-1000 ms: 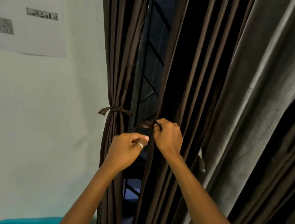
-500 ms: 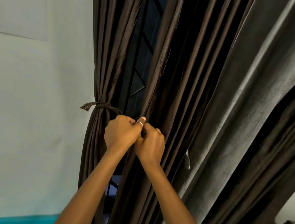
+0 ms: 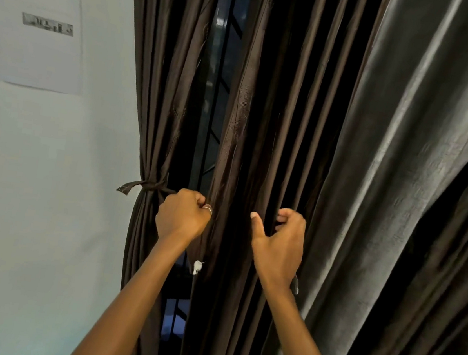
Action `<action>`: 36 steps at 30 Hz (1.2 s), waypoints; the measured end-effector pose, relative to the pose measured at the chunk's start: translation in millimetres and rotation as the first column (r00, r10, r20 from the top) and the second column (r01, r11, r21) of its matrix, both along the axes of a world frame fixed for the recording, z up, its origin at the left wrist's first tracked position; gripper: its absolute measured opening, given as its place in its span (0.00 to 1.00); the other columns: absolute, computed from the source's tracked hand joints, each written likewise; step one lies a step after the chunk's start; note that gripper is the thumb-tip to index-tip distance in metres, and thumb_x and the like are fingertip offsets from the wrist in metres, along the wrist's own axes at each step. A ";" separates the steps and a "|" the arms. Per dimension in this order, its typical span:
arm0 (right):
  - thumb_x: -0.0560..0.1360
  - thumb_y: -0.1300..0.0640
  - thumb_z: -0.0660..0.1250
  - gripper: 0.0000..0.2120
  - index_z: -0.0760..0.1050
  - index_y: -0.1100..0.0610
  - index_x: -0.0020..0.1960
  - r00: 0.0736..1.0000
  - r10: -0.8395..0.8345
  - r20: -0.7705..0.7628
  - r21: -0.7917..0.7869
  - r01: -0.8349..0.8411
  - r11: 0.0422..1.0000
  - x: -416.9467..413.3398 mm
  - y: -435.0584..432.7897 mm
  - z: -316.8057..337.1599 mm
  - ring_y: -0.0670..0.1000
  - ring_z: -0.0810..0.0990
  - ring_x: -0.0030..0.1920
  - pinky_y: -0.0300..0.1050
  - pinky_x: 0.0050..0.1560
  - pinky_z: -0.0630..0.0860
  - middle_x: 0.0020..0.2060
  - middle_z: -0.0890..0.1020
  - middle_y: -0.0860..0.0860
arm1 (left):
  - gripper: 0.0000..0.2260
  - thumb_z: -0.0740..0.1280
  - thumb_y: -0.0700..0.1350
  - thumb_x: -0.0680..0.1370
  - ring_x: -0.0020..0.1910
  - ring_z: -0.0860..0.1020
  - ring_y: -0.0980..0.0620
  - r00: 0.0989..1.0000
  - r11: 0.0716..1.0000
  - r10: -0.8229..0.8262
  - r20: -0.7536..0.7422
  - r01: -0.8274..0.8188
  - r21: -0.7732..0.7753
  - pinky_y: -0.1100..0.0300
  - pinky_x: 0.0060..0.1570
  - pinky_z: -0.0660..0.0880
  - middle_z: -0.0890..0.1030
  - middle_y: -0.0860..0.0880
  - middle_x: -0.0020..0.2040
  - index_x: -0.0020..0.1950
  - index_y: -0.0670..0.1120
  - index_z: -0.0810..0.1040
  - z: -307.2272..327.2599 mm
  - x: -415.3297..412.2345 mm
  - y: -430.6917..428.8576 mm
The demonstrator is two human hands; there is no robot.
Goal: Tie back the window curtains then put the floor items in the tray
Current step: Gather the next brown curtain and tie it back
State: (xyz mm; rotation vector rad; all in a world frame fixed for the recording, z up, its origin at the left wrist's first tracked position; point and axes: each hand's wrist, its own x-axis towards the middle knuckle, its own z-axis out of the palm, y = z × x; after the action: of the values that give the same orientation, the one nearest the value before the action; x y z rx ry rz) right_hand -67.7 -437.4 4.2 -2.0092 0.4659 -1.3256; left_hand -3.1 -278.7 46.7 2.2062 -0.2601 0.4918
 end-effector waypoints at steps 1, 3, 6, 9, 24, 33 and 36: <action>0.71 0.39 0.74 0.26 0.70 0.48 0.62 0.997 0.013 -0.074 -0.016 -0.015 1.000 1.2 -4.7 4.0 0.43 0.77 0.52 0.45 0.46 0.79 0.54 0.75 0.41 | 0.11 0.70 0.48 0.78 0.33 0.79 0.50 1.000 1.000 -0.008 0.016 0.008 0.001 0.54 0.38 0.79 0.80 0.49 0.31 0.37 0.47 0.80 -1.6 -0.6 -1.2; 0.73 0.40 0.73 0.25 0.71 0.50 0.64 0.974 0.092 -0.206 -0.053 -0.106 0.993 6.8 -13.6 11.4 0.44 0.78 0.50 0.46 0.46 0.79 0.52 0.78 0.42 | 0.10 0.70 0.49 0.78 0.34 0.80 0.51 0.999 1.000 -0.023 0.034 0.023 -0.005 0.55 0.38 0.78 0.79 0.52 0.30 0.37 0.50 0.79 -5.5 -2.4 -4.7; 0.78 0.49 0.70 0.09 0.72 0.47 0.43 0.950 0.127 -0.286 -0.101 -0.161 0.982 12.8 -34.6 20.2 0.53 0.80 0.38 0.49 0.37 0.76 0.35 0.79 0.47 | 0.08 0.69 0.50 0.78 0.38 0.81 0.49 0.999 1.000 0.004 0.040 -0.003 -0.027 0.56 0.39 0.76 0.80 0.55 0.33 0.40 0.52 0.81 -11.1 -1.8 -1.4; 0.78 0.51 0.69 0.13 0.68 0.52 0.38 0.939 0.039 -0.341 -0.072 -0.068 0.995 13.7 -76.7 25.2 0.62 0.81 0.43 0.53 0.42 0.79 0.36 0.82 0.56 | 0.07 0.69 0.50 0.78 0.49 0.82 0.43 0.989 0.989 0.137 0.051 -0.134 -0.061 0.53 0.49 0.76 0.86 0.50 0.45 0.50 0.49 0.85 -11.2 10.9 23.4; 0.80 0.56 0.66 0.09 0.73 0.57 0.41 0.969 0.048 -0.243 -0.296 -0.121 0.947 -0.6 -20.2 5.3 0.56 0.81 0.37 0.51 0.33 0.77 0.36 0.79 0.53 | 0.10 0.71 0.53 0.77 0.49 0.84 0.48 0.981 0.992 0.124 0.150 -0.118 -0.052 0.59 0.45 0.75 0.87 0.55 0.46 0.56 0.54 0.86 -20.1 -10.0 -6.7; 0.80 0.57 0.64 0.05 0.77 0.57 0.49 0.956 0.157 -0.248 -0.369 -0.243 0.897 9.7 15.7 -1.0 0.55 0.81 0.40 0.49 0.34 0.75 0.42 0.81 0.53 | 0.07 0.68 0.46 0.79 0.30 0.78 0.52 0.989 0.987 -0.132 0.067 0.138 -0.088 0.62 0.30 0.68 0.76 0.56 0.28 0.43 0.50 0.85 -20.9 -21.1 -37.3; 0.80 0.58 0.64 0.05 0.77 0.58 0.51 0.953 0.152 -0.262 -0.384 -0.248 0.890 9.3 13.2 -1.5 0.55 0.81 0.42 0.49 0.37 0.75 0.44 0.81 0.54 | 0.07 0.68 0.45 0.78 0.32 0.77 0.53 0.985 0.986 -0.149 0.087 0.154 -0.057 0.67 0.31 0.67 0.75 0.56 0.28 0.48 0.44 0.84 -22.1 -19.4 -38.1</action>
State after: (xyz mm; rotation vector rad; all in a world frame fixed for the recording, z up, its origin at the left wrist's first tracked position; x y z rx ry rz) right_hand -58.4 -424.2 2.7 -2.4986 0.0666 -1.1390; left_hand -22.5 -316.7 24.6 2.0882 -0.4465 0.5004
